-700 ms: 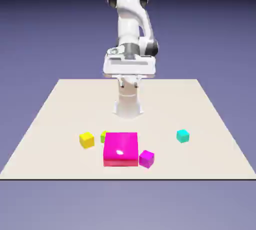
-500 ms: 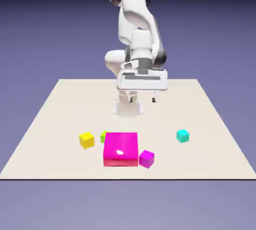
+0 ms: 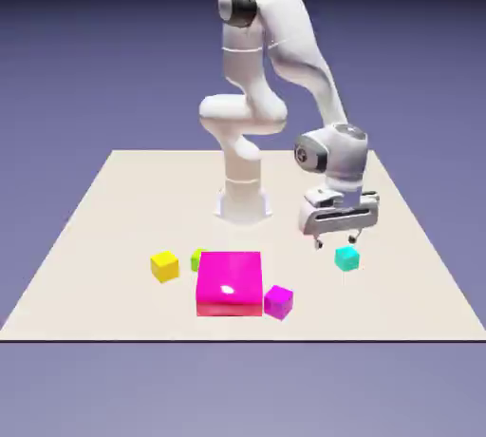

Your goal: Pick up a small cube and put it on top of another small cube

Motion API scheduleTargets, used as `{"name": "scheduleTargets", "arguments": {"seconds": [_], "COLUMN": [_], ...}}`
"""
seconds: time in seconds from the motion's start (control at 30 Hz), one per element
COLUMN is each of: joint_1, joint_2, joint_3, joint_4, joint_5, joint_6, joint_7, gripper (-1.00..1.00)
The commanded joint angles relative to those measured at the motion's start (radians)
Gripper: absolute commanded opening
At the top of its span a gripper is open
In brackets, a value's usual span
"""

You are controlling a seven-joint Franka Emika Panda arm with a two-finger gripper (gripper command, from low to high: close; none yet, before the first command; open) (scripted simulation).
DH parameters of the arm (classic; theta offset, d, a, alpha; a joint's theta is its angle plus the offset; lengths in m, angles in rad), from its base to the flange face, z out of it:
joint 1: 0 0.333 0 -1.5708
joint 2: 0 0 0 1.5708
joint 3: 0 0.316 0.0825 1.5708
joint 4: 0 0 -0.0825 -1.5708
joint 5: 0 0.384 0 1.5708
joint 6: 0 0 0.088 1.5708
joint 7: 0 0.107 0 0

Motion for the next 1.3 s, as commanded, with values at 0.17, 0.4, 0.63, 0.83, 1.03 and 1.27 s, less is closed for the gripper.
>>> {"name": "scheduleTargets", "arguments": {"seconds": [0.17,0.4,0.63,0.83,1.03,1.27], "joint_1": [0.037,0.236,0.123,-0.02,-0.176,-0.394], "joint_2": [0.132,0.301,0.205,0.084,0.053,0.011], "joint_3": [0.023,-0.231,-0.087,0.095,0.009,-0.112], "joint_4": [0.028,0.058,0.041,0.019,0.085,0.178], "joint_5": [-0.096,-0.34,-0.202,-0.026,0.106,0.291], "joint_6": [-0.012,0.105,0.039,-0.045,-0.084,-0.138], "joint_7": [0.113,0.287,0.188,0.063,0.281,0.585], "gripper": [0.0,0.0,-1.0,-1.0,-1.0,-1.0]}}
